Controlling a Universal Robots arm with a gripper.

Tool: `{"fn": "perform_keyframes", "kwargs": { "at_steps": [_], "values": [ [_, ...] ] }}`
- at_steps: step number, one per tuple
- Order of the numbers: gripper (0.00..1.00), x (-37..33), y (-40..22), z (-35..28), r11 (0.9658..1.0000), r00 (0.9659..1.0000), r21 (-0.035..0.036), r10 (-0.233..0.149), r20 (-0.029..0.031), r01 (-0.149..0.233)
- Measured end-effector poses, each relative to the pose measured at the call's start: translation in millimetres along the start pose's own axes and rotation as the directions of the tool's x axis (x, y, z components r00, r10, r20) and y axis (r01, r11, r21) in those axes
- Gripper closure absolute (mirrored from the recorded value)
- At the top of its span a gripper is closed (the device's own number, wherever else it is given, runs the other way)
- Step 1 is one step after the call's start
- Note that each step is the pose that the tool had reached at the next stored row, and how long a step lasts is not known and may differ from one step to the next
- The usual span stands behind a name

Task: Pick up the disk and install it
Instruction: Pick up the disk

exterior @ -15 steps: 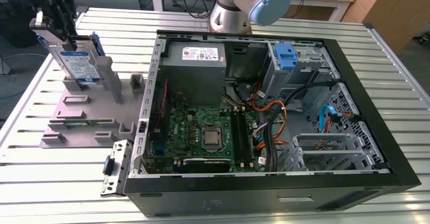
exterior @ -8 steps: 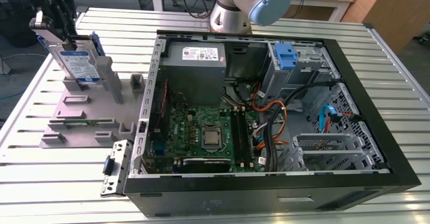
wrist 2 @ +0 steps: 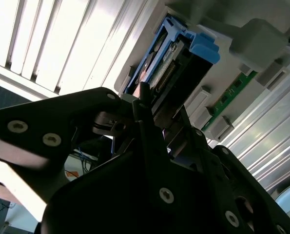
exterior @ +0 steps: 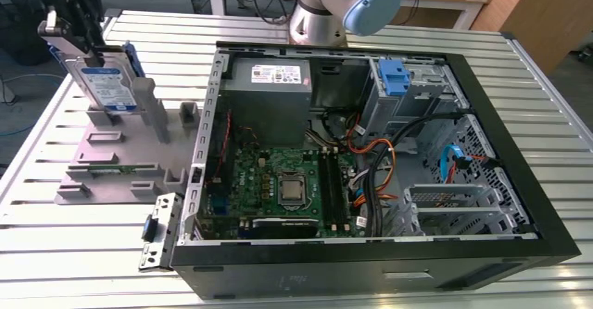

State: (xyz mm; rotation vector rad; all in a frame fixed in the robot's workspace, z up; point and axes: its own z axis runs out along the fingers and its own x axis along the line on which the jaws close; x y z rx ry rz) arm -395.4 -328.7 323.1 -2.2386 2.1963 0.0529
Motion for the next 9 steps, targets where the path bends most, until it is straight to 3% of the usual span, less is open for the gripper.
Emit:
{"fn": "perform_keyframes", "kwargs": {
  "at_steps": [9],
  "values": [
    [0.65, -0.5, 0.3, -18.2, 1.0, 1.0, 0.0001, 0.0, 0.0, 0.0]
  ]
}}
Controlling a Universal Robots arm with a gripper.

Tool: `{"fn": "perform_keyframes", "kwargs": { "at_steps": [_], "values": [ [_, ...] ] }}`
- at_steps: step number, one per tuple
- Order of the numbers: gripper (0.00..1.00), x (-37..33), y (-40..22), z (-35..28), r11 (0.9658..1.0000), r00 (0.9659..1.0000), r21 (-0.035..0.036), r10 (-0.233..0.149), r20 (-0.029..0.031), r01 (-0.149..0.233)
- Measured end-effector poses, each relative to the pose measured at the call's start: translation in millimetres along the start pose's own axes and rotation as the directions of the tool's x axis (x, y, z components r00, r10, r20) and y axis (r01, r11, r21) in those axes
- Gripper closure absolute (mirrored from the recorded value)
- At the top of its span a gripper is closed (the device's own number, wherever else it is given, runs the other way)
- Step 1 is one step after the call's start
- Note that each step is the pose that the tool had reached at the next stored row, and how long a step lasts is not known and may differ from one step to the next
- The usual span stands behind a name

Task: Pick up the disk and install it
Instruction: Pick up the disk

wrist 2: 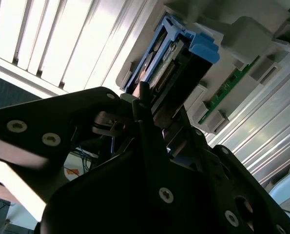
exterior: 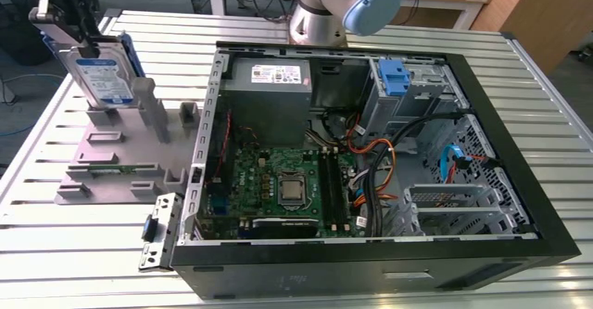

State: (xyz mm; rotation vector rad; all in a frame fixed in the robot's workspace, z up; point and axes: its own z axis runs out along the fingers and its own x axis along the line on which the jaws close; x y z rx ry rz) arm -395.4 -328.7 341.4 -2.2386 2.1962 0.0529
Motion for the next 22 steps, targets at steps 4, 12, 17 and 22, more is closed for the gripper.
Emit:
{"fn": "perform_keyframes", "kwargs": {
  "at_steps": [4, 12, 17, 22],
  "values": [
    [0.65, -0.3, 0.2, -9.0, 1.0, 1.0, 0.0001, 0.0, 0.0, 0.0],
    [0.65, -0.4, 0.3, -14.4, 1.0, 1.0, 0.0003, 0.0, 0.0001, 0.0],
    [0.65, -0.4, 0.4, -15.6, 1.0, 1.0, -0.0004, 0.0, -0.0002, 0.0],
    [0.65, -0.5, 0.4, -19.0, 1.0, 1.0, -0.0001, 0.0, 0.0, 0.0]
  ]
}}
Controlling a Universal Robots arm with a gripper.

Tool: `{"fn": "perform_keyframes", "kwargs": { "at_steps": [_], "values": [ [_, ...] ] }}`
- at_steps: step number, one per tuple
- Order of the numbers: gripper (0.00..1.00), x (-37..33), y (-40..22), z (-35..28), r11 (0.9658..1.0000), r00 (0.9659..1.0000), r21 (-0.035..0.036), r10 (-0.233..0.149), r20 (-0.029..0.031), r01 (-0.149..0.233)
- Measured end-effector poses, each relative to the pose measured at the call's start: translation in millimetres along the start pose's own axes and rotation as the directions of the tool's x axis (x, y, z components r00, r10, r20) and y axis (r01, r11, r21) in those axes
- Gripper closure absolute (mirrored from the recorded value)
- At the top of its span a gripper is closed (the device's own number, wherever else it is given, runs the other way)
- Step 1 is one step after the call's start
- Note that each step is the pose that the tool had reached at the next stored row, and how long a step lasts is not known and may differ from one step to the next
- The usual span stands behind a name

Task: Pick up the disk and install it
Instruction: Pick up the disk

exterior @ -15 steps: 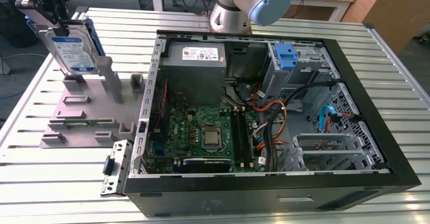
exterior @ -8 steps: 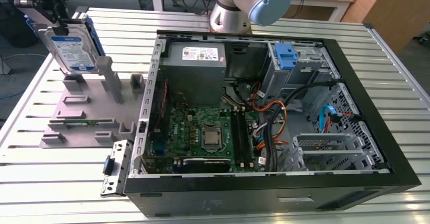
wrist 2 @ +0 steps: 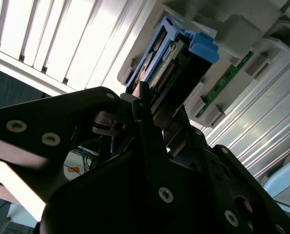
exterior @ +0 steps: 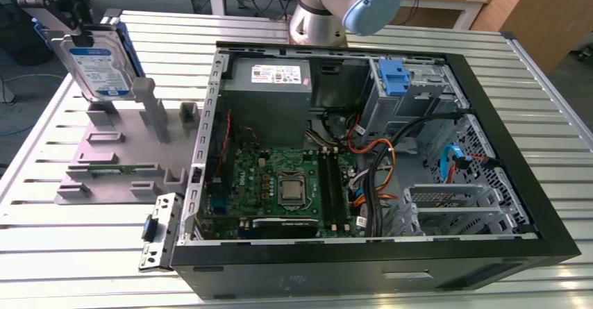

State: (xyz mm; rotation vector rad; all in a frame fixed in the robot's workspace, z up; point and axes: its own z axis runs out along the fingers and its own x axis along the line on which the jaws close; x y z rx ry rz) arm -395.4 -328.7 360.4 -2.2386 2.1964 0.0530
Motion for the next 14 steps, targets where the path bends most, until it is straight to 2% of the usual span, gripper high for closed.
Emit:
{"fn": "perform_keyframes", "kwargs": {
  "at_steps": [6, 14],
  "values": [
    [0.65, -0.2, 0.2, -7.2, 1.0, 1.0, 0.0001, 0.0, 0.0, 0.0],
    [0.65, -0.3, 0.3, -13.0, 1.0, 1.0, 0.0004, 0.0, 0.0002, 0.0]
  ]
}}
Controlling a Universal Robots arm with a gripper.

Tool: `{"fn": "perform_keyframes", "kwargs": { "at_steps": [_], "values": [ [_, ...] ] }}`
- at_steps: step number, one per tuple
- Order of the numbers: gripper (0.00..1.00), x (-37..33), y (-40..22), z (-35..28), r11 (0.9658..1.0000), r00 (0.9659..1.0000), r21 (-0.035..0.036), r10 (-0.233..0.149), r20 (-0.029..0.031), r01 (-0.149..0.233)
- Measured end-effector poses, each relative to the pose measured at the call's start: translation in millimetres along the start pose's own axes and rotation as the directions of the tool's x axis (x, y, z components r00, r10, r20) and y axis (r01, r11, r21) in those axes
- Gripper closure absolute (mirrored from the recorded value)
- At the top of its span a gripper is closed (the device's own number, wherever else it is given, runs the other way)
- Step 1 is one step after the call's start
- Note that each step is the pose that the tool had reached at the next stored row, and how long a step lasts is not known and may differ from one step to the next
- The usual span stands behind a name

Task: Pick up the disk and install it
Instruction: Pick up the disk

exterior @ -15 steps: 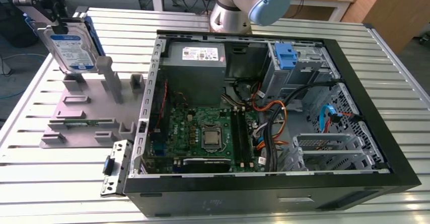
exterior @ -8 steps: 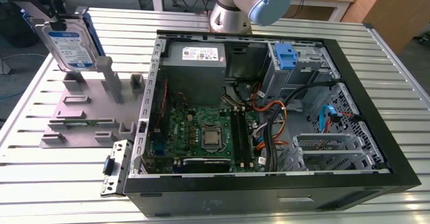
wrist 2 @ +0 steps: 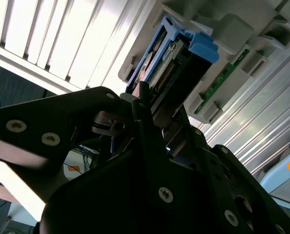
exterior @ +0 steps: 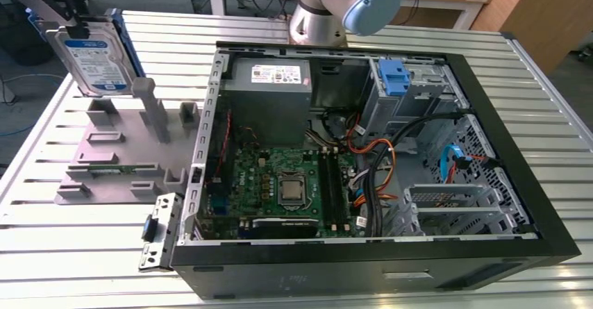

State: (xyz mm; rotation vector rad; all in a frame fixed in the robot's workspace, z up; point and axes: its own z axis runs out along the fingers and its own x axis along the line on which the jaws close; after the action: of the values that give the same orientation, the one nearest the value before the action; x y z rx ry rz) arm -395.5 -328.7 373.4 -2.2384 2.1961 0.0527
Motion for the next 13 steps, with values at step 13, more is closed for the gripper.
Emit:
{"fn": "perform_keyframes", "kwargs": {
  "at_steps": [13],
  "values": [
    [0.65, -0.1, 0.1, -3.6, 1.0, 1.0, -0.0002, 0.0, -0.0001, 0.0]
  ]
}}
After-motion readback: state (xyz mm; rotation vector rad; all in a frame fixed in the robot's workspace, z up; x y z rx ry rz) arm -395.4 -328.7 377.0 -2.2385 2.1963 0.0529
